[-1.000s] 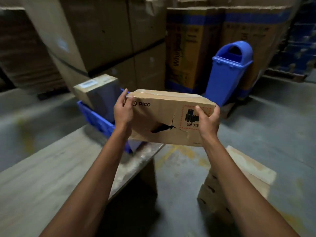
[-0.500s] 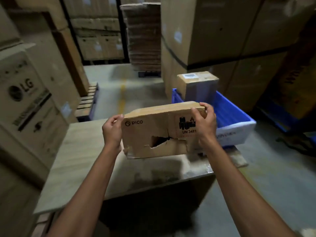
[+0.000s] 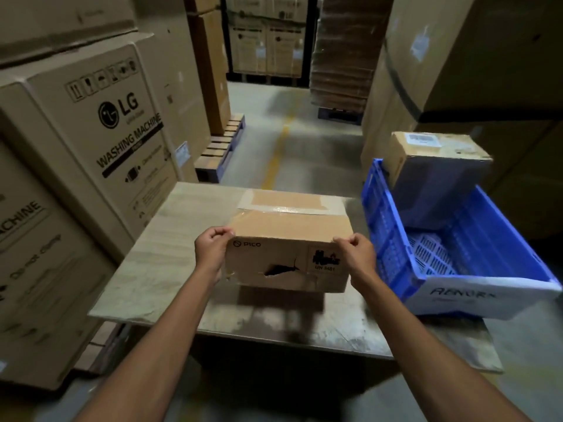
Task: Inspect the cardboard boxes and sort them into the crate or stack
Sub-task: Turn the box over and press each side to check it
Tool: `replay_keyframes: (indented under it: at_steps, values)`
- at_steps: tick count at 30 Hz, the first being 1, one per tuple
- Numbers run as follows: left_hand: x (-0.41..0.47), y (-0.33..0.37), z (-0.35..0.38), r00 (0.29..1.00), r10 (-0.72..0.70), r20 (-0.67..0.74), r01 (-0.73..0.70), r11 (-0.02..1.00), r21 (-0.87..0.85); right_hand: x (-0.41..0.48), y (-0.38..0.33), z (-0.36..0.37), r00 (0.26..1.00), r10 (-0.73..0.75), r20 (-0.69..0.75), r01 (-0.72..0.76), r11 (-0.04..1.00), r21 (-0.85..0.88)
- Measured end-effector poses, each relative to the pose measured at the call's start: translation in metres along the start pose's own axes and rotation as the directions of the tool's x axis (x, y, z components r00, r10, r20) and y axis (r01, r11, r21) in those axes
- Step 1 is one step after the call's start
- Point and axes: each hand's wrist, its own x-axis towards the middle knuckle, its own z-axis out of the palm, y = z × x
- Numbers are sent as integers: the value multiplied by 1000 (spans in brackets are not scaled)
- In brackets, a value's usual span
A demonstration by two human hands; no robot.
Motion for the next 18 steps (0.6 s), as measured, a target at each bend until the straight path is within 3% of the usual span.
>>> replay_keyframes:
  at_steps: [5, 14, 18]
  values:
    - [3, -31, -11, 998, -52, -41, 53, 998, 20, 14, 40, 22, 998, -18, 65, 29, 984, -177]
    - [39, -59, -36, 999, -40, 15, 37, 982, 184, 3, 39, 72, 997, -22, 77, 44, 956, -291]
    - [40, -69, -44, 992, 55, 112, -93, 921, 377, 0, 46, 90, 997, -58, 41, 69, 917, -392]
